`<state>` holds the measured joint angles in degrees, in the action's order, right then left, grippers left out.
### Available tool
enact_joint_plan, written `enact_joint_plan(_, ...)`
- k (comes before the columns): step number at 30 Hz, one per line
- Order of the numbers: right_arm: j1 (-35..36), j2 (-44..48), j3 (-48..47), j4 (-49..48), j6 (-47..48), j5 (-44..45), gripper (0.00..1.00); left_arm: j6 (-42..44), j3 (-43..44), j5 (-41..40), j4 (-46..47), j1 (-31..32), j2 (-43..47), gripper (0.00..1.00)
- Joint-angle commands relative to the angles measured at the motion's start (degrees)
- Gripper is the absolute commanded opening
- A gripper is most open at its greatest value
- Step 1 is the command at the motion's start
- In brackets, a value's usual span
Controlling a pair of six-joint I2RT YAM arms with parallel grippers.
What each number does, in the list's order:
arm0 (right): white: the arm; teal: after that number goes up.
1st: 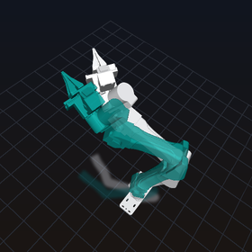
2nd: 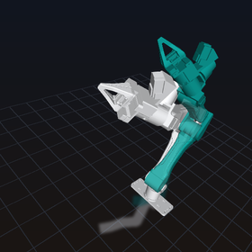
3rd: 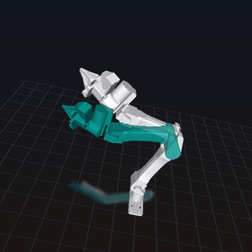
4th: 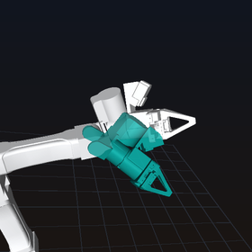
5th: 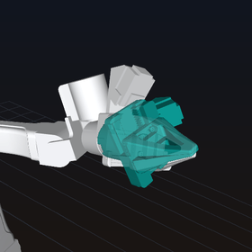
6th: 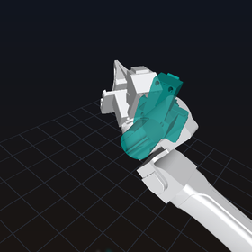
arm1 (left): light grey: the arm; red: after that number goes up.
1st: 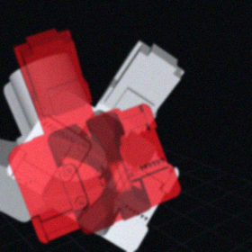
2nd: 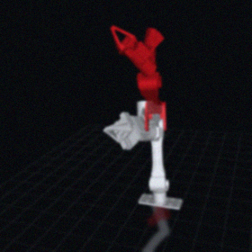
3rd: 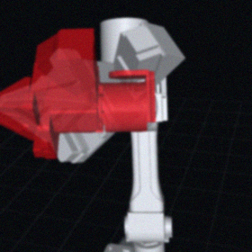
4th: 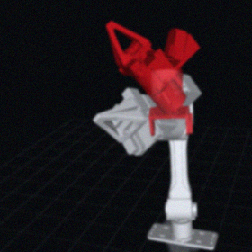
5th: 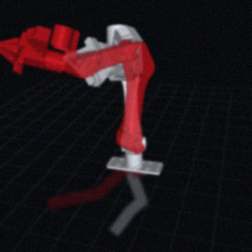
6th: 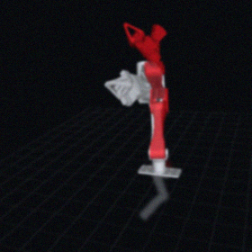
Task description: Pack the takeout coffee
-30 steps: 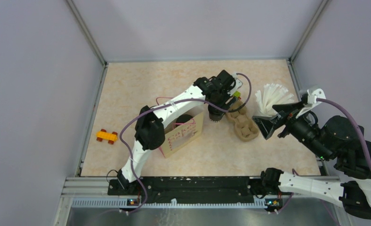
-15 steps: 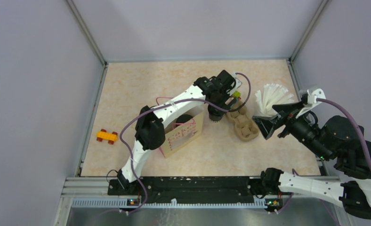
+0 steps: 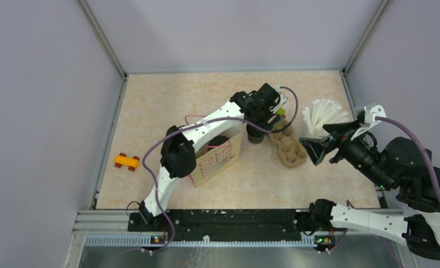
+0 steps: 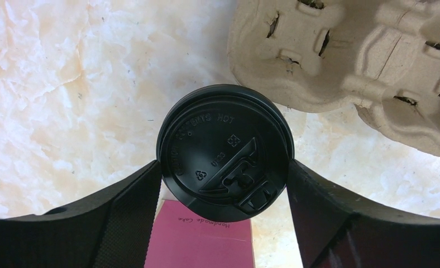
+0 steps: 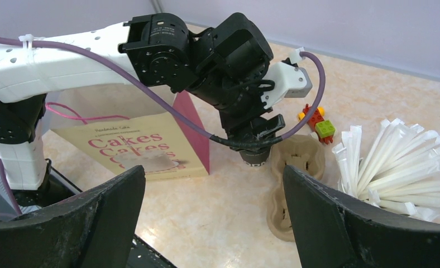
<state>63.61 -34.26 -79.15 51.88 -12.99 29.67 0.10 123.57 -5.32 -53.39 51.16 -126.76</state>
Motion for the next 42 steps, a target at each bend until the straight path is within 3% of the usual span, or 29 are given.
enact_joint_plan(1, -0.41, -0.19, -1.18, -1.34, 1.23, 0.14, 0.91, 0.03, 0.74, 0.03, 0.95, 0.17, -0.72, 0.80)
enact_joint_plan(7, -0.34, -0.19, -0.96, -1.72, 1.36, 0.13, 0.91, 0.05, 0.26, 1.37, 1.87, 0.17, -0.19, 0.71)
enact_joint_plan(15, -0.38, 0.07, -0.68, -1.58, 1.13, 0.08, 0.91, 0.02, 5.88, 4.13, -0.64, 0.17, 2.16, 0.69)
enact_joint_plan(21, -0.41, 0.07, 0.25, -2.90, 1.19, -0.32, 0.91, -4.16, 3.79, 6.75, -1.34, 0.59, 6.33, 0.68)
enact_joint_plan(31, -0.39, 0.41, 0.17, -2.49, 0.48, 0.29, 0.91, -5.77, -4.63, 5.88, -4.27, 7.39, 11.53, 0.68)
enact_joint_plan(42, -0.41, 1.26, -1.16, -3.57, 1.83, 2.81, 0.91, -8.05, -8.30, 5.85, -7.58, 14.06, 11.49, 0.68)
